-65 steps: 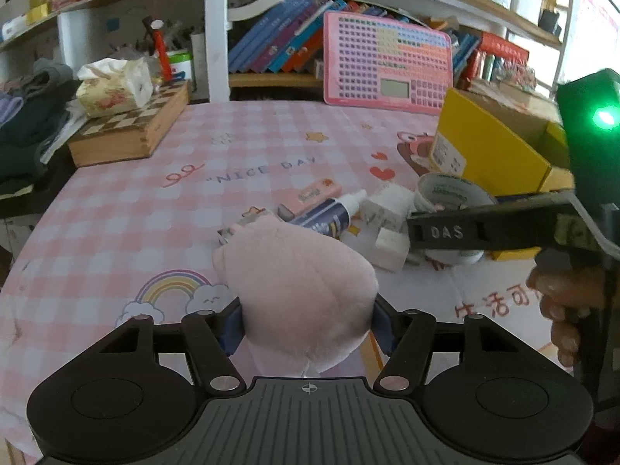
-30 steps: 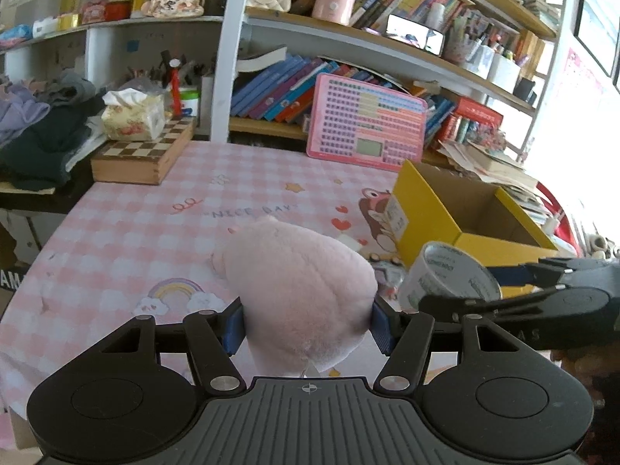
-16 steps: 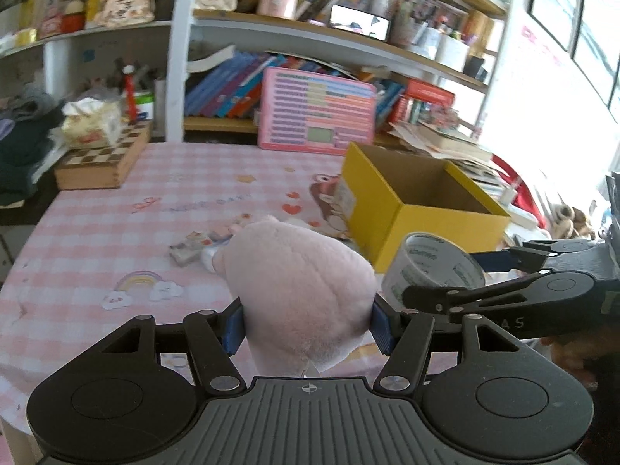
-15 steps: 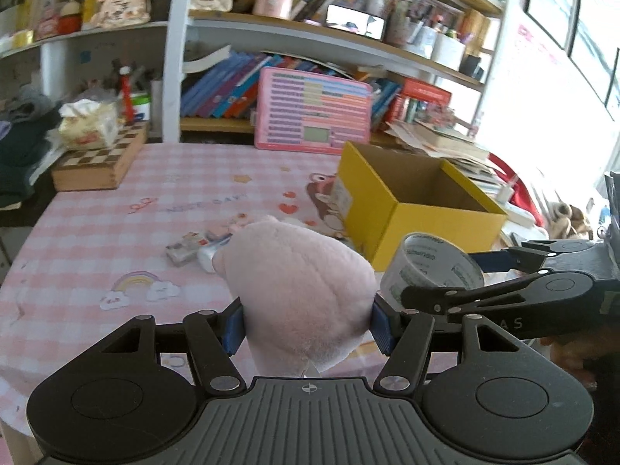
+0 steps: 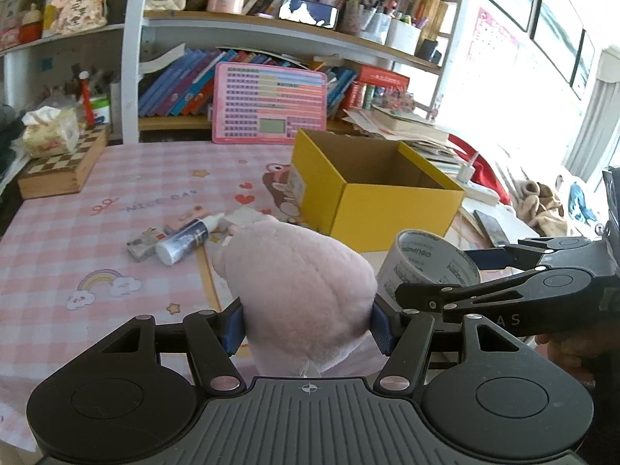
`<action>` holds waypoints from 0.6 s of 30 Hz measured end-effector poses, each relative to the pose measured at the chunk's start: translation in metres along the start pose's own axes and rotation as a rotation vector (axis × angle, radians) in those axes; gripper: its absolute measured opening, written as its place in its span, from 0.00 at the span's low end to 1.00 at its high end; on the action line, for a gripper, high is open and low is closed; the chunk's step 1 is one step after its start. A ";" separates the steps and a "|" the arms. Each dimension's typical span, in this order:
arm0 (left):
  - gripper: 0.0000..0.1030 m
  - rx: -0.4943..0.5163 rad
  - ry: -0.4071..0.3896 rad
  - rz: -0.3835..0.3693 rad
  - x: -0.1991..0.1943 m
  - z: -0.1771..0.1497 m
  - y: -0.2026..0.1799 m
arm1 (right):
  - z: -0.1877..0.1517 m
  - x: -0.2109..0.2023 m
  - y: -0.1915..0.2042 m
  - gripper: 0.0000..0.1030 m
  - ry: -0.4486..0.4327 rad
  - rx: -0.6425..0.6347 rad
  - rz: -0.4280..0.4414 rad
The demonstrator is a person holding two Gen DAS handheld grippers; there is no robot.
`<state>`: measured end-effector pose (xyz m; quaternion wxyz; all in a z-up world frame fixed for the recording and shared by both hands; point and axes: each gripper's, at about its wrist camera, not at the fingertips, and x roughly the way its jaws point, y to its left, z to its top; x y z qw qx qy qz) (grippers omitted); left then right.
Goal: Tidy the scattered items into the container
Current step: 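Lift and carry the plush pig and tape roll over the yellow box with both tools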
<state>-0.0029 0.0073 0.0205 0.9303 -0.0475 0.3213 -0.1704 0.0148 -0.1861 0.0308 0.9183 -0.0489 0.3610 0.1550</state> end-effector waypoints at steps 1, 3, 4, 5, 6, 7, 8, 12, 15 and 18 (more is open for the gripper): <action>0.60 0.002 0.004 -0.004 0.001 -0.001 -0.001 | -0.003 -0.002 -0.001 0.81 0.004 0.005 -0.007; 0.60 0.006 0.012 -0.017 0.003 -0.002 -0.004 | -0.006 -0.005 -0.004 0.81 0.006 0.020 -0.016; 0.60 0.007 0.014 -0.024 0.003 -0.002 -0.005 | -0.008 -0.006 -0.006 0.81 0.007 0.030 -0.021; 0.60 0.006 0.013 -0.033 0.004 -0.002 -0.006 | -0.009 -0.007 -0.008 0.81 0.009 0.038 -0.027; 0.60 0.005 0.014 -0.042 0.004 -0.003 -0.006 | -0.010 -0.008 -0.009 0.81 0.011 0.046 -0.033; 0.60 0.005 0.015 -0.050 0.005 -0.003 -0.007 | -0.012 -0.009 -0.011 0.81 0.013 0.054 -0.038; 0.60 0.008 0.017 -0.055 0.006 -0.003 -0.008 | -0.013 -0.010 -0.013 0.81 0.015 0.061 -0.043; 0.60 0.017 0.027 -0.073 0.010 -0.001 -0.013 | -0.016 -0.013 -0.018 0.81 0.021 0.077 -0.064; 0.60 0.020 0.033 -0.088 0.013 0.000 -0.016 | -0.018 -0.014 -0.023 0.81 0.029 0.086 -0.081; 0.60 0.023 0.040 -0.106 0.019 0.003 -0.021 | -0.021 -0.015 -0.028 0.81 0.037 0.094 -0.098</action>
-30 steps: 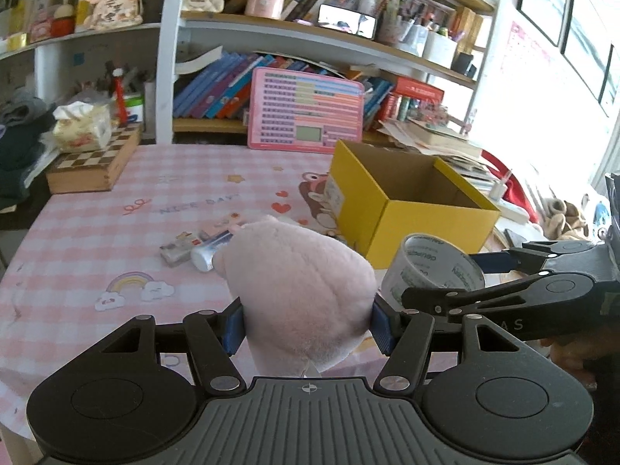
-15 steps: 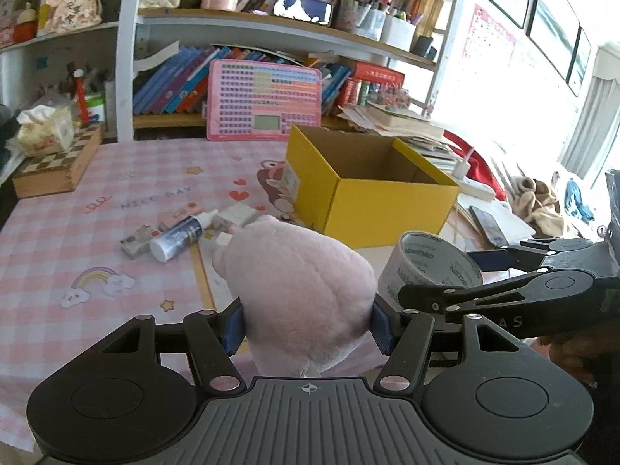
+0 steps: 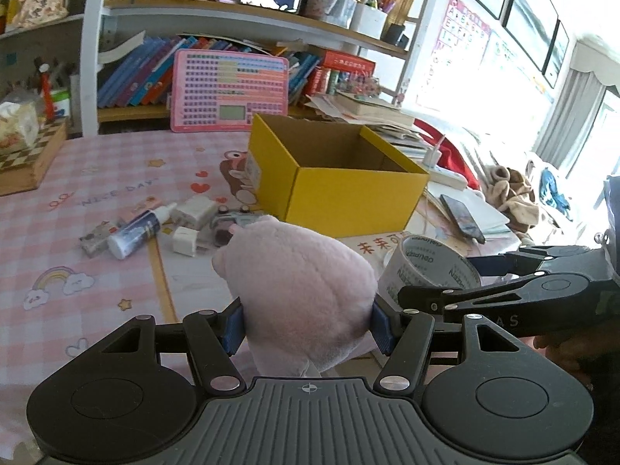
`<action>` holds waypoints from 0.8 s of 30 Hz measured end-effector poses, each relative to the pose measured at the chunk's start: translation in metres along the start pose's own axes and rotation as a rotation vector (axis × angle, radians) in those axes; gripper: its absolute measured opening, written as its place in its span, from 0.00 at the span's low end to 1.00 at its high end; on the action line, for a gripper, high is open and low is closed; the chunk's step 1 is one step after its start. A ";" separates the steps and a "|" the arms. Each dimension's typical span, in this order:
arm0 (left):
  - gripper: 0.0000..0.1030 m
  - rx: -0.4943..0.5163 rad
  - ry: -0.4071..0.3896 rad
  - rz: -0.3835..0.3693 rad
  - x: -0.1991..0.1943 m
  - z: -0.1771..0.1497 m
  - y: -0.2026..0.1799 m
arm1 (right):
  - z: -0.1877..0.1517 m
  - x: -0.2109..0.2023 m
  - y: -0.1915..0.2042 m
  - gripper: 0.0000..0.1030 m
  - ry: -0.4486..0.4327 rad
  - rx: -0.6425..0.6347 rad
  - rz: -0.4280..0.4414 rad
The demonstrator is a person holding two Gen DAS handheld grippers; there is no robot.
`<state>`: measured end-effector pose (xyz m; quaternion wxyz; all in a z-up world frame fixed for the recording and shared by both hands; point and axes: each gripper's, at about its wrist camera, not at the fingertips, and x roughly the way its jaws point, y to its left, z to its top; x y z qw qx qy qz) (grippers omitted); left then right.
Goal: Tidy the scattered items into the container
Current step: 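Lift and carry the plush pig and tape roll over the yellow box with both tools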
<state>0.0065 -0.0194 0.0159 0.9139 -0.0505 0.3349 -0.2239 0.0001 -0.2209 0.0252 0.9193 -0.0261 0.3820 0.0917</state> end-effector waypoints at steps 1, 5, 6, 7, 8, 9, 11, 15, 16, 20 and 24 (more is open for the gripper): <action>0.60 0.003 0.004 -0.007 0.002 0.001 -0.002 | -0.001 0.000 -0.003 0.81 0.003 0.004 -0.007; 0.60 0.037 0.021 -0.042 0.014 0.009 -0.013 | -0.001 -0.001 -0.015 0.81 0.008 0.029 -0.033; 0.60 0.048 0.025 -0.051 0.017 0.012 -0.016 | -0.002 -0.001 -0.019 0.81 0.008 0.037 -0.040; 0.60 0.056 0.028 -0.058 0.019 0.013 -0.020 | -0.002 -0.001 -0.023 0.81 0.009 0.044 -0.046; 0.60 0.064 0.032 -0.064 0.022 0.014 -0.023 | -0.003 -0.001 -0.026 0.81 0.011 0.050 -0.052; 0.60 0.071 0.036 -0.069 0.026 0.016 -0.026 | -0.004 -0.001 -0.030 0.81 0.013 0.059 -0.057; 0.60 0.086 0.044 -0.077 0.031 0.019 -0.032 | -0.004 0.000 -0.037 0.81 0.019 0.075 -0.066; 0.60 0.106 0.054 -0.088 0.044 0.026 -0.043 | -0.004 0.003 -0.051 0.81 0.031 0.089 -0.078; 0.60 0.109 0.057 -0.090 0.047 0.028 -0.045 | -0.004 0.003 -0.054 0.81 0.032 0.089 -0.079; 0.60 0.132 0.067 -0.101 0.059 0.037 -0.055 | -0.002 0.005 -0.069 0.81 0.032 0.104 -0.087; 0.60 0.153 0.072 -0.111 0.072 0.046 -0.064 | 0.002 0.009 -0.085 0.81 0.033 0.121 -0.094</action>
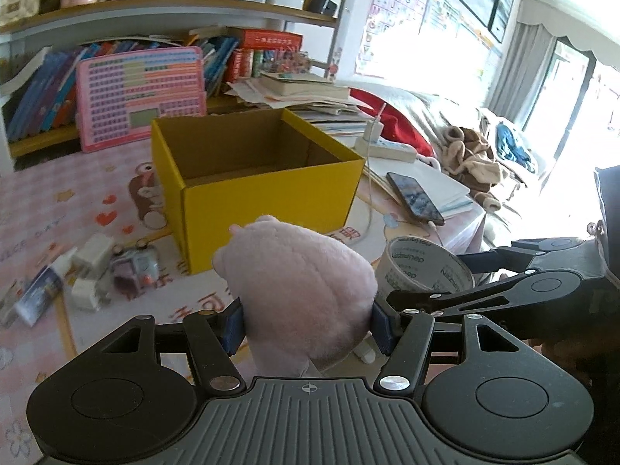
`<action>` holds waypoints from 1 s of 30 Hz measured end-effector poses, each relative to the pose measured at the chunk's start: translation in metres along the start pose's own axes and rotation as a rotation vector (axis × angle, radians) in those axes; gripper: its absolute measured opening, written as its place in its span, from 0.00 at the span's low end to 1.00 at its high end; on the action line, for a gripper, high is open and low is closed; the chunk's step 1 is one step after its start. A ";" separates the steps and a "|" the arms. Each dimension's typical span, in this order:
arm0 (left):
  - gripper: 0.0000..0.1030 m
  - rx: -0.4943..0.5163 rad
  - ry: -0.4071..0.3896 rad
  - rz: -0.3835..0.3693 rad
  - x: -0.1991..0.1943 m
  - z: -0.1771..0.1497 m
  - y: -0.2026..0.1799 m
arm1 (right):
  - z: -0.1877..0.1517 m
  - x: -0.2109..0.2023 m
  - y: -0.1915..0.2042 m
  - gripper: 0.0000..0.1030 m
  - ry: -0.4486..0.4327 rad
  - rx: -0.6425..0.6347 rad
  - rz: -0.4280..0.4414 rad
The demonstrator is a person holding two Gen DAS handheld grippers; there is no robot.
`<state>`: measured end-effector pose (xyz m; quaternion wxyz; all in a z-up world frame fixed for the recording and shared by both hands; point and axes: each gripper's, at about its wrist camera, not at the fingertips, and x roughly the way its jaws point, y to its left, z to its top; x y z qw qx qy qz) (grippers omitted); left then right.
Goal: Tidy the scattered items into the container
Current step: 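Lift and carry the plush pig and tape roll over the yellow box with both tools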
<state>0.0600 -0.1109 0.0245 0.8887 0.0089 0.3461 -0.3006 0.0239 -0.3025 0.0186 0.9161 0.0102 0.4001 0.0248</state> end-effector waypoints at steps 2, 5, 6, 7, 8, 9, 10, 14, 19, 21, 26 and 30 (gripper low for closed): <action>0.60 0.007 0.004 -0.004 0.007 0.004 -0.002 | 0.003 0.003 -0.005 0.81 0.001 0.000 0.001; 0.60 0.016 0.011 -0.008 0.017 0.012 -0.006 | 0.009 0.008 -0.012 0.81 0.004 -0.009 0.006; 0.60 0.018 0.013 -0.009 0.020 0.014 -0.006 | 0.011 0.010 -0.014 0.81 0.004 -0.013 0.007; 0.60 0.019 0.014 -0.011 0.023 0.017 -0.007 | 0.013 0.011 -0.015 0.81 0.003 -0.015 0.007; 0.60 0.022 0.013 -0.013 0.026 0.019 -0.008 | 0.015 0.013 -0.018 0.81 -0.001 -0.016 0.005; 0.60 0.025 0.010 -0.013 0.028 0.022 -0.009 | 0.018 0.014 -0.021 0.81 -0.008 -0.016 0.003; 0.60 0.029 0.004 -0.013 0.030 0.024 -0.010 | 0.020 0.014 -0.023 0.81 -0.016 -0.016 0.002; 0.60 0.038 -0.025 -0.010 0.036 0.039 -0.011 | 0.034 0.017 -0.034 0.81 -0.057 -0.014 0.001; 0.60 0.035 -0.087 -0.008 0.040 0.064 -0.010 | 0.057 0.018 -0.046 0.81 -0.100 -0.023 0.009; 0.60 0.037 -0.113 -0.004 0.042 0.074 -0.009 | 0.068 0.018 -0.048 0.81 -0.134 -0.045 0.011; 0.61 0.077 -0.163 0.033 0.047 0.091 -0.009 | 0.096 0.021 -0.049 0.81 -0.225 -0.117 0.025; 0.61 0.070 -0.175 0.063 0.055 0.103 0.001 | 0.116 0.033 -0.050 0.81 -0.256 -0.162 0.050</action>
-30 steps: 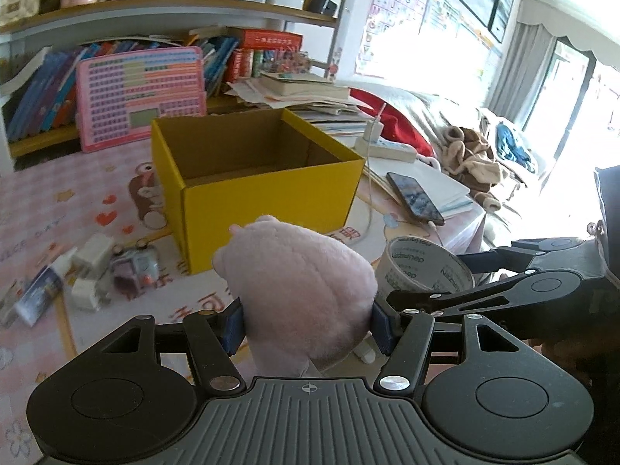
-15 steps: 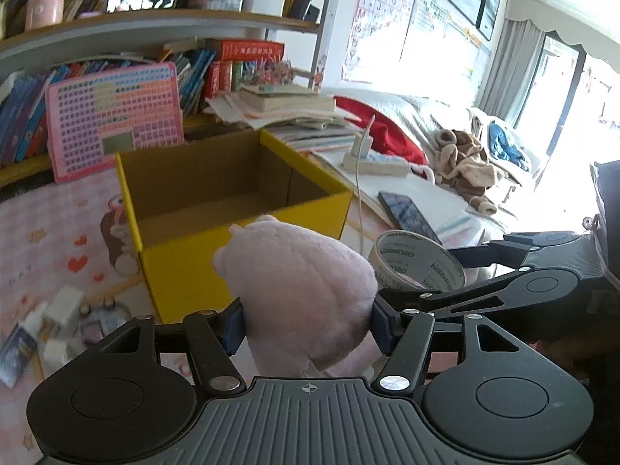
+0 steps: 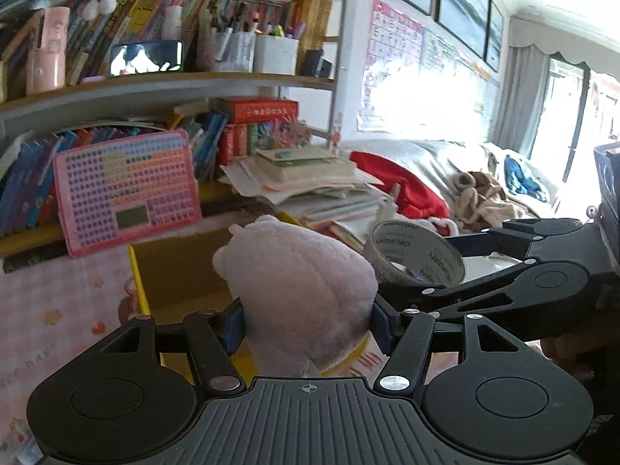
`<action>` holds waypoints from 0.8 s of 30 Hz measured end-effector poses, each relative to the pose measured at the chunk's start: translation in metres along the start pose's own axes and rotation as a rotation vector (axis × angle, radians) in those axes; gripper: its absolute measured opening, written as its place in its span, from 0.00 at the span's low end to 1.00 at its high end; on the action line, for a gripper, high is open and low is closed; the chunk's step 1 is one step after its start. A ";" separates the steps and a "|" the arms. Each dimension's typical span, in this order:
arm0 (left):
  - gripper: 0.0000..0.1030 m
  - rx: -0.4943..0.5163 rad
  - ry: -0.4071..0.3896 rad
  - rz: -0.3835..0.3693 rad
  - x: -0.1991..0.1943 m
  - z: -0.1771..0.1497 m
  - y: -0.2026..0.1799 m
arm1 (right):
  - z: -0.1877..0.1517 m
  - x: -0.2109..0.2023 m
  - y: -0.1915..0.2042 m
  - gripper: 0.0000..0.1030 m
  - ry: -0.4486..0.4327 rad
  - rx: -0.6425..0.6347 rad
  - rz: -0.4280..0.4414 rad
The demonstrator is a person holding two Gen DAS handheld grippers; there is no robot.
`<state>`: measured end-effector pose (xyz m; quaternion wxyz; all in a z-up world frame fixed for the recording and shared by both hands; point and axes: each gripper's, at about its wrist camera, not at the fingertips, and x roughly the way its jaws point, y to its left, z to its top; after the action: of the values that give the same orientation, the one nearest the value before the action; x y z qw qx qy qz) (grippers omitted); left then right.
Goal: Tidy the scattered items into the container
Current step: 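Lift and carry the plush pig and tape roll over the yellow box with both tools, then lower the plush pig into the box and open the left tool while the right tool releases the tape roll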
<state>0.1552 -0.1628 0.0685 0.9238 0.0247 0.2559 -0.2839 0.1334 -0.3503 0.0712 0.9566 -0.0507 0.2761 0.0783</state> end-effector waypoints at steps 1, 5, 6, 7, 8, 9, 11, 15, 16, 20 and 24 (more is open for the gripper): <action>0.61 -0.002 0.001 0.008 0.004 0.001 0.003 | 0.003 0.006 -0.001 0.81 0.000 -0.007 0.007; 0.61 0.014 0.022 0.043 0.021 0.009 0.011 | 0.013 0.035 -0.002 0.81 0.014 -0.042 0.045; 0.61 0.017 0.028 0.049 0.025 0.010 0.014 | 0.015 0.041 -0.003 0.81 0.018 -0.049 0.058; 0.61 0.021 0.035 0.056 0.029 0.012 0.016 | 0.018 0.049 -0.003 0.81 0.022 -0.057 0.070; 0.61 0.025 0.042 0.064 0.034 0.014 0.018 | 0.020 0.055 -0.002 0.81 0.023 -0.068 0.081; 0.61 0.027 0.046 0.075 0.039 0.016 0.020 | 0.023 0.062 -0.002 0.81 0.022 -0.086 0.091; 0.62 0.023 0.055 0.092 0.049 0.019 0.025 | 0.028 0.076 0.000 0.81 0.022 -0.125 0.106; 0.62 0.012 0.089 0.117 0.073 0.023 0.036 | 0.034 0.108 0.002 0.81 0.051 -0.190 0.127; 0.62 0.014 0.102 0.125 0.081 0.023 0.038 | 0.034 0.117 0.002 0.81 0.063 -0.212 0.127; 0.62 0.042 0.161 0.150 0.110 0.023 0.043 | 0.035 0.154 0.004 0.81 0.118 -0.301 0.158; 0.62 0.067 0.225 0.153 0.134 0.018 0.051 | 0.034 0.182 0.013 0.81 0.169 -0.445 0.172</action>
<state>0.2853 -0.1920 0.0140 0.9069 0.1065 0.3456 -0.2165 0.3009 -0.3106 0.0011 0.8851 -0.2426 0.3346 0.2139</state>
